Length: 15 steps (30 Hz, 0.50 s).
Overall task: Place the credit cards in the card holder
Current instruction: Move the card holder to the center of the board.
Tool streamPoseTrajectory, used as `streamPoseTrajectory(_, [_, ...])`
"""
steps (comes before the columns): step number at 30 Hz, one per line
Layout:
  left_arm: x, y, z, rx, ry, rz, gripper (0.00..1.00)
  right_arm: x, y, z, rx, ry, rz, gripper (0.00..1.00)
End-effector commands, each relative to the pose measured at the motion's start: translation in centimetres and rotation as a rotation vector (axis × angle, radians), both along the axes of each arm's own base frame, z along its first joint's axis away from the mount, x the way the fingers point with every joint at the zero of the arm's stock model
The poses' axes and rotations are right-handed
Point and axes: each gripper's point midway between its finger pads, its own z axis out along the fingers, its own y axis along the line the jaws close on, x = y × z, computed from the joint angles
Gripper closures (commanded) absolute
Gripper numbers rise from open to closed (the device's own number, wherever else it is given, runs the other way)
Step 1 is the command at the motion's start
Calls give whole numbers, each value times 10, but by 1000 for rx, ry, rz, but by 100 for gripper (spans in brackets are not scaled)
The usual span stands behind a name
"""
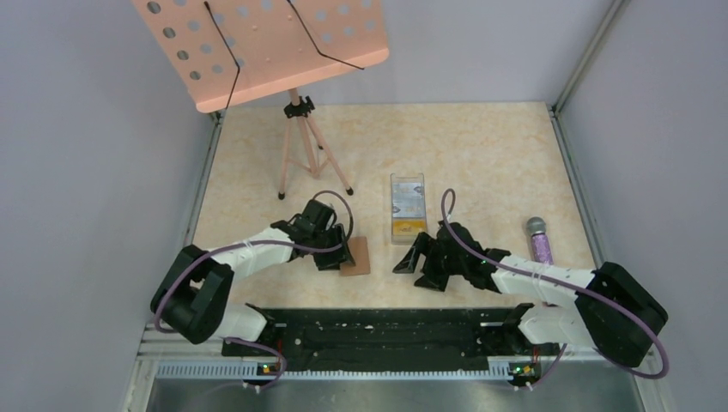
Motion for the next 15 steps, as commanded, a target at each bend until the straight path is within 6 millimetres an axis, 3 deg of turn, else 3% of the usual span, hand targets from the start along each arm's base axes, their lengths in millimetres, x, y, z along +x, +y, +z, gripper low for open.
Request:
streamPoseTrajectory(1, [-2,-15,-3,11,-7,-62,53,8,4,8,37,-66,-25,20])
streamPoseTrajectory(7, [-21,-33,-11,86,12,-179,62,10,0,13,14,-102,-17,21])
streamPoseTrajectory(15, [-52,-55,-14,98,25,-289,63,6,-5,9,-16,-93,-2,21])
